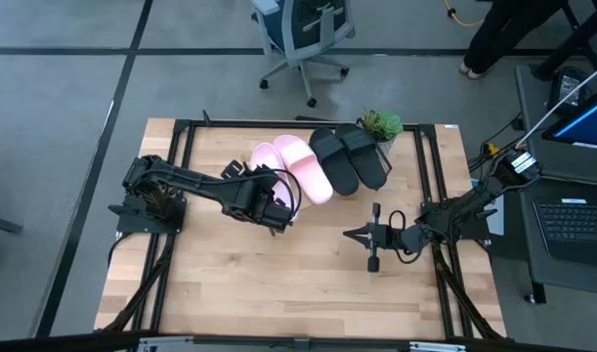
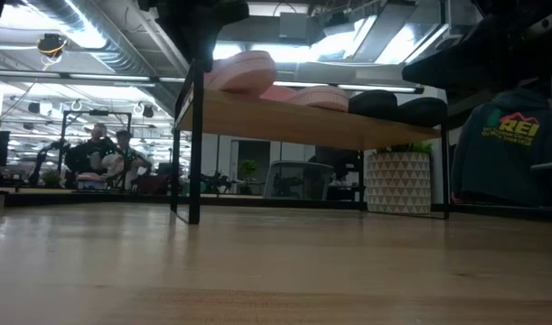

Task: Pick and place slides into the shelf
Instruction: Put the left pink slide on the shelf

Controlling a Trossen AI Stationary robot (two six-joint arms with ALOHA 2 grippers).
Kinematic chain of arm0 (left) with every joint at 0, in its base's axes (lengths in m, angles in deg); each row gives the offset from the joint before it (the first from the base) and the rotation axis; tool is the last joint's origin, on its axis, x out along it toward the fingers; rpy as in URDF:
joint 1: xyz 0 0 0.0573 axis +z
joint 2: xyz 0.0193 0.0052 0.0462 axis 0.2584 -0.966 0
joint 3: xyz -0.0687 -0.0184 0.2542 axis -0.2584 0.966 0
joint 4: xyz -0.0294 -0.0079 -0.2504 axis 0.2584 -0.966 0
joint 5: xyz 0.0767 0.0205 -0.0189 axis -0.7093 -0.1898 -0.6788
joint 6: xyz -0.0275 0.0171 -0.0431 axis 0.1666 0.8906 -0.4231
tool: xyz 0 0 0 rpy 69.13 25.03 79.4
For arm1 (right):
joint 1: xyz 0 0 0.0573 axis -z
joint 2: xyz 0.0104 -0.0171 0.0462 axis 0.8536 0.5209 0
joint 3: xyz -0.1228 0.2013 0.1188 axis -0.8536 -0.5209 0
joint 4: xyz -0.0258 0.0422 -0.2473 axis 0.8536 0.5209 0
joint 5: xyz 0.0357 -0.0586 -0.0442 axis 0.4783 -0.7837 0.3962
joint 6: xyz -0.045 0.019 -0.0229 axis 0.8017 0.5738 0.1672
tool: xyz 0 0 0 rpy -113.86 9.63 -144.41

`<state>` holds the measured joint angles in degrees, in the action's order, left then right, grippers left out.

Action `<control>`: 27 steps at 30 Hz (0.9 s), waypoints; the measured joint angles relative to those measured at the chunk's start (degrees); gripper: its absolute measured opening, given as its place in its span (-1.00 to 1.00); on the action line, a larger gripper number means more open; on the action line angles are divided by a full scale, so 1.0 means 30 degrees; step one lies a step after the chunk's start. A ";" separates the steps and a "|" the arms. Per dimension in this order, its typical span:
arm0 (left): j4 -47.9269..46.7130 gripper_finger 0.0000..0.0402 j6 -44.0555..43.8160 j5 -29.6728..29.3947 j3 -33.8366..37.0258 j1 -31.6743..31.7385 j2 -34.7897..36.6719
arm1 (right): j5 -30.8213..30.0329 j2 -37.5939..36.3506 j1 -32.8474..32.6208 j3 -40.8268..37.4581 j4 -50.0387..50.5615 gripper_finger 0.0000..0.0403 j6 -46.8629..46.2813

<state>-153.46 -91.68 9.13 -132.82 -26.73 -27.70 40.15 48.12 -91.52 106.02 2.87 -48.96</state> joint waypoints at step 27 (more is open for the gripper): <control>0.0007 -0.89 0.0088 0.1359 -0.0007 0.0000 0.0000 | 0.0002 0.0000 0.0004 0.0000 -0.0012 -0.96 -0.0007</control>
<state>-153.44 -91.42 13.20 -132.84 -26.73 -27.70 40.15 48.12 -91.51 106.02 2.83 -48.99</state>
